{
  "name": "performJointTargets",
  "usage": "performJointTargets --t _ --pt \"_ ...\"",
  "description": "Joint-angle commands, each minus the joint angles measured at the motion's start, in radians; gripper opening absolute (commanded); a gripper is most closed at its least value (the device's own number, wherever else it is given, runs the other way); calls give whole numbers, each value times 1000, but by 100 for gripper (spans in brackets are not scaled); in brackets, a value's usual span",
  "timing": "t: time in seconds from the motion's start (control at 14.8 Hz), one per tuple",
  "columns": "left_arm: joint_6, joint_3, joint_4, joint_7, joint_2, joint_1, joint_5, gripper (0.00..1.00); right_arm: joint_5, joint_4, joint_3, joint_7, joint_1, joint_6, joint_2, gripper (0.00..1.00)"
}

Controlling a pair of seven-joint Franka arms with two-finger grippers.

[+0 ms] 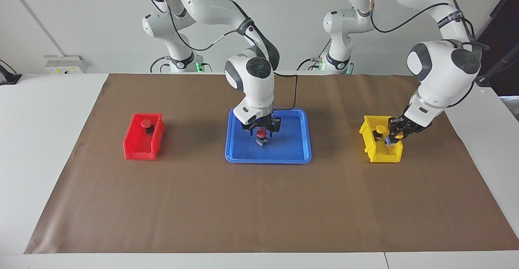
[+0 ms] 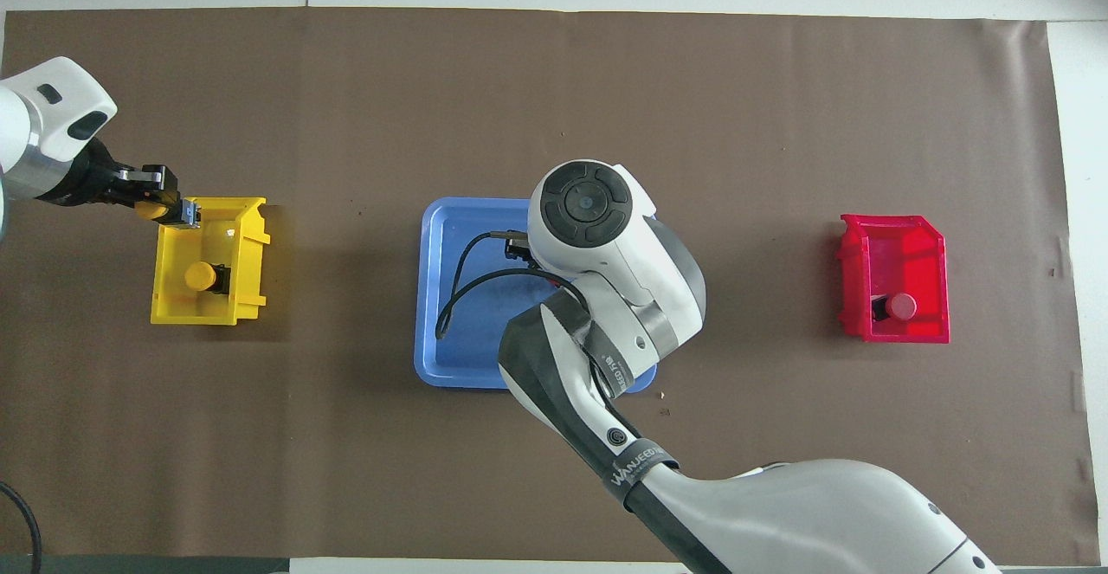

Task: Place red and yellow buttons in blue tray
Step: 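Release the red button in the tray while the left gripper carries the yellow button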

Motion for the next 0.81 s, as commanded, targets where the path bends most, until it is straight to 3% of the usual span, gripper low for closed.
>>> performJointTargets --t 0.0,0.2,0.41,0.54,0.75 --pt "-68 1 52 -220 5 -144 0 2 -2 3 9 -13 -167 -97 -157 100" --pt "114 -2 -109 -473 -44 -330 -3 2 -1 -27 8 -370 -329 -220 -247 100" --pt "261 -4 -175 -638 -17 -462 -6 2 -1 -68 9 -650 -528 -307 -280 100" --pt "372 -4 -189 -748 39 -528 -8 2 1 -133 9 -801 -643 -289 -308 94" --pt "441 -2 -189 -837 92 -591 -8 2 4 -301 9 -817 -712 -163 -371 88"
